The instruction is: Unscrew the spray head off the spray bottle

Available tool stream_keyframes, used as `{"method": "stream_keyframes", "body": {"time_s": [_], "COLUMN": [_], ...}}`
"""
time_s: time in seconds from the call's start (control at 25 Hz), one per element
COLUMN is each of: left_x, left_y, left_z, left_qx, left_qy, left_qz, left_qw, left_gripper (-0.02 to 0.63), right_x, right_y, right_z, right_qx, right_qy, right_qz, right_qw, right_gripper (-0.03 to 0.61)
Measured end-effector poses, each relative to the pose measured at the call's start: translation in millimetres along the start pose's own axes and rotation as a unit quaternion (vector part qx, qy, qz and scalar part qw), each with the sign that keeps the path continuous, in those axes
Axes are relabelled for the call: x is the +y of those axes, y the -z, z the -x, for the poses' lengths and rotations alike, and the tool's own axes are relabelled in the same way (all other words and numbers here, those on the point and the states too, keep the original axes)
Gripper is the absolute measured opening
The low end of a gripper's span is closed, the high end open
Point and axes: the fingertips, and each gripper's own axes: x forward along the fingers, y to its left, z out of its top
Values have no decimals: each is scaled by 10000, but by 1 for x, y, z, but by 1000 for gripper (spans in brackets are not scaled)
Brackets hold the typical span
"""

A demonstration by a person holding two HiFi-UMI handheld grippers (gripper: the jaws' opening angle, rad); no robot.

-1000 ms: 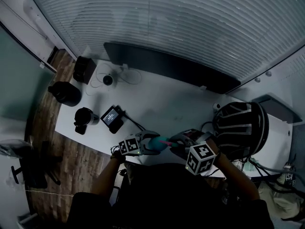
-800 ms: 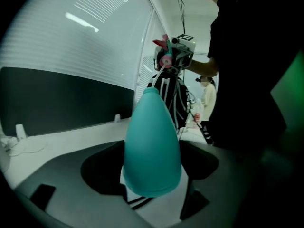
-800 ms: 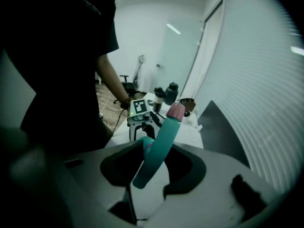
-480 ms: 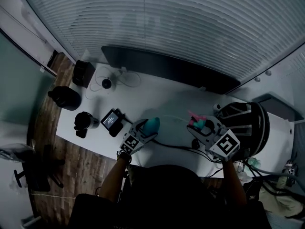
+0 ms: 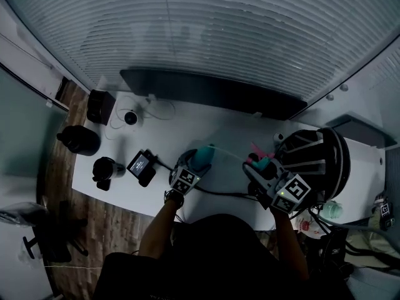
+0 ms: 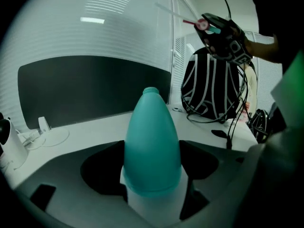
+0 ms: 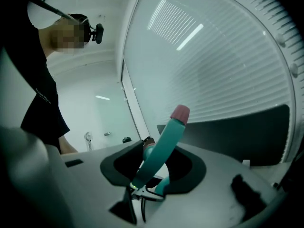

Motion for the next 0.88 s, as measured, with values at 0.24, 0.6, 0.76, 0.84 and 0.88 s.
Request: {"method": "stream_keyframes", "body": {"time_s": [0.24, 0.6, 0.76, 0.84, 0.88], "left_x": [-3, -1, -1, -2, -3], "left_y": [12, 27, 12, 9, 8], "left_z": [10, 11, 31, 41, 47], "left_qx": [270, 333, 85, -6, -65], "left_qy": [140, 121, -24, -104, -124], "left_qz": [-143, -193, -133, -118, -62], "left_qw": [9994, 9992, 9999, 9999, 9999], "left_gripper": [359, 359, 360, 360, 360], "right_x": [-7, -14, -17, -18, -18], "right_y": [-1, 3, 17, 25, 30], "right_z": [5, -3, -1, 1, 2], "right_qx": [-59, -269, -328, -357, -354], "right_qy": [38, -21, -61, -86, -101], "right_qz": [-79, -568, -1037, -1209, -1254], "right_qw": [9999, 9980, 9940, 9920, 9914], "right_gripper": [140, 140, 140, 140, 140]}}
